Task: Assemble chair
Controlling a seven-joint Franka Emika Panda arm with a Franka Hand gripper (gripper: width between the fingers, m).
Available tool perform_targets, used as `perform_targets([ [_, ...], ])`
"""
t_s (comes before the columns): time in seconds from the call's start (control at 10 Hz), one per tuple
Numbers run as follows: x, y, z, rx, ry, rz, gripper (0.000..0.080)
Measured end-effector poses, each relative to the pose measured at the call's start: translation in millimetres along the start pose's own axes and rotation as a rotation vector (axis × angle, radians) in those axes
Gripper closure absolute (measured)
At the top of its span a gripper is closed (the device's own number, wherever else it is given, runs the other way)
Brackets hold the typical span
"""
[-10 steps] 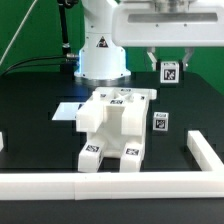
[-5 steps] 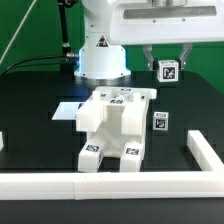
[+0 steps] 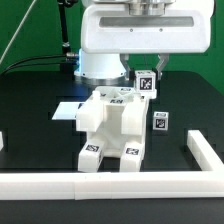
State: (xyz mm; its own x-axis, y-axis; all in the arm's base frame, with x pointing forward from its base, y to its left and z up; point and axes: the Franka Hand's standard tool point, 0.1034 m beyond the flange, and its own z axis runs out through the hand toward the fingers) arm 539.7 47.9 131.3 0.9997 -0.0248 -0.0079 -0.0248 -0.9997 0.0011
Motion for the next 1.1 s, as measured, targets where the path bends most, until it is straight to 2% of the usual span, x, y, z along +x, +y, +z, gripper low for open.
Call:
perform_targets([
  [0.2, -1.5, 1.2, 4.4, -0.003, 0.0, 0.002, 0.0515],
  [0.7, 0.5, 9.1, 4.6, -0.007, 0.006, 0.007, 0.0515],
  [1.1, -1.2, 11.0, 13.2, -0.013, -0.002, 0.01, 0.0515],
])
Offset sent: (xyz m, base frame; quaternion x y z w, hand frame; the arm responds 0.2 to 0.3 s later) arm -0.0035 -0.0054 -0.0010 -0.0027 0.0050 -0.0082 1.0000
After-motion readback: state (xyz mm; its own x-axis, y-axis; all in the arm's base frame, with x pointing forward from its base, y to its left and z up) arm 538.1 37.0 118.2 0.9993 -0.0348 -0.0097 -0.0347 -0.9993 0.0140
